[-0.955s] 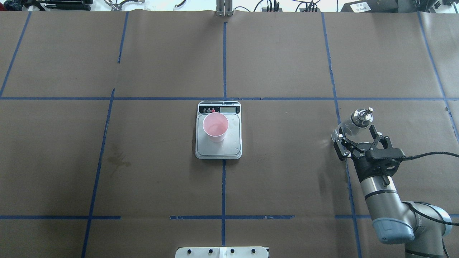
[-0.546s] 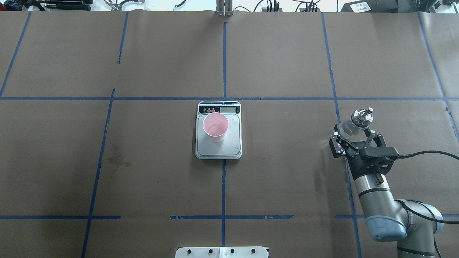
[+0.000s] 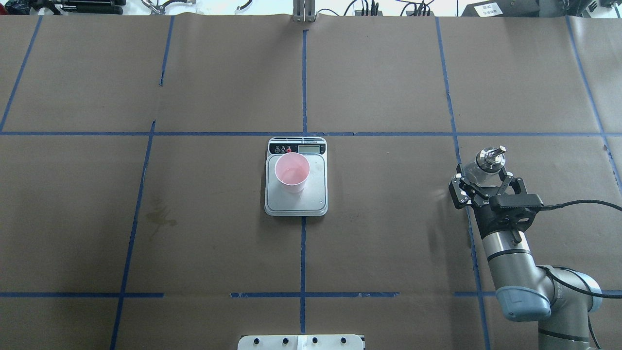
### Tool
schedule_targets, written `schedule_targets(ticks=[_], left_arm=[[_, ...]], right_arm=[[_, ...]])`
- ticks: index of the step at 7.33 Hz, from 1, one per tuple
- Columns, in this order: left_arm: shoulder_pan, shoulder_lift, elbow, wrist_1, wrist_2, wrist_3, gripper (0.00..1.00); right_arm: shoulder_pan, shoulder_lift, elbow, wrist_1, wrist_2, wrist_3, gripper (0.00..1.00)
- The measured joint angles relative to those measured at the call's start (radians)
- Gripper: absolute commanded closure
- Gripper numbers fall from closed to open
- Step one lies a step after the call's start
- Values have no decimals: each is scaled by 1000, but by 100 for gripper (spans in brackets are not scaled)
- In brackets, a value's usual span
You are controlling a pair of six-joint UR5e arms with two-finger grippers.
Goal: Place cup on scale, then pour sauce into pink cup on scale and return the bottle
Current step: 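Lift the sauce bottle with the right gripper and carry it toward the scale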
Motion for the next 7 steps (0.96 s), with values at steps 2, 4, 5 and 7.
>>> schedule_targets(ticks=[2, 4, 5, 7], left_arm=[[0, 0, 0, 0, 0, -1, 0], [0, 0, 0, 0, 0, 0, 0], [0, 2, 1, 0, 0, -1, 0], [0, 3, 1, 0, 0, 0, 0]], right_arm=[[3, 12, -3, 0, -1, 0, 10], [3, 17, -11, 0, -1, 2, 57], [4, 18, -14, 0, -2, 2, 97], [5, 20, -14, 1, -3, 0, 100]])
